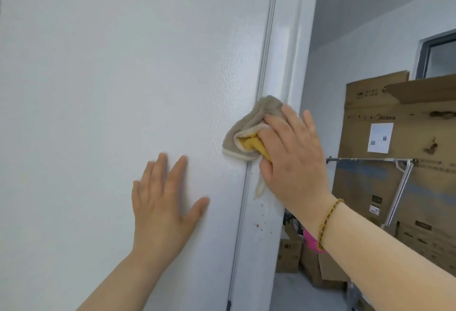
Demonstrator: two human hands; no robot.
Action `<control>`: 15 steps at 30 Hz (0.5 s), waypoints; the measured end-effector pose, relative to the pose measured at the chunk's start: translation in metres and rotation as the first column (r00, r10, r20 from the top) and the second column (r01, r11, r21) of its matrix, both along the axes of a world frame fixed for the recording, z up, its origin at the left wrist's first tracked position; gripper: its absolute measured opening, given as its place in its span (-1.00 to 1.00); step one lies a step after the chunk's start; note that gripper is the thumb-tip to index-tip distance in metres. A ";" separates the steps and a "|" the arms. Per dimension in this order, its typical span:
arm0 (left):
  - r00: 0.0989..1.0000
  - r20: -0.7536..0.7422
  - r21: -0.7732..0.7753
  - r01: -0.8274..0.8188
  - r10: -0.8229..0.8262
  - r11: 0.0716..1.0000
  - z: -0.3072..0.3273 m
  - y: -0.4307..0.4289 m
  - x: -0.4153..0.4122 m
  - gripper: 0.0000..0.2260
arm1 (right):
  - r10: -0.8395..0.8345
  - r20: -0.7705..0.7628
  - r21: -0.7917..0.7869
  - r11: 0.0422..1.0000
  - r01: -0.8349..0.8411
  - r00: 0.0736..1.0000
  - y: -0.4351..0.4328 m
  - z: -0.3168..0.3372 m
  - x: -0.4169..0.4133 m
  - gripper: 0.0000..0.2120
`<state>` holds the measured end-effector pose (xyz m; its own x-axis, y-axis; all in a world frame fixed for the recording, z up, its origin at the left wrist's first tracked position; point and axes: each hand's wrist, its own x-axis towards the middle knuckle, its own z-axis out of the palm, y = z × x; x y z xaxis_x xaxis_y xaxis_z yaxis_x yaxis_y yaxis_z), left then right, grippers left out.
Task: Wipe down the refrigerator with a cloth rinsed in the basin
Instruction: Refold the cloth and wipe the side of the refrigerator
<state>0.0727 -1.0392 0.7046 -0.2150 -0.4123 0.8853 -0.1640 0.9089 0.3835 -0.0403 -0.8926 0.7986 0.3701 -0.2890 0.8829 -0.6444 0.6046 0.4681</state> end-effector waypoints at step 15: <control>0.983 0.178 0.023 -0.049 0.044 0.999 -0.022 -0.005 -0.002 -0.22 | 0.010 -0.011 0.094 0.996 -0.008 1.000 0.006 -0.040 0.002 -0.80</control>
<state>0.0707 -1.0442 0.6828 -0.3472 -0.4493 0.8232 -0.2735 0.8881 0.3694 -0.0388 -0.8867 0.7582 0.3833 -0.3673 0.8475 -0.6438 0.5517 0.5303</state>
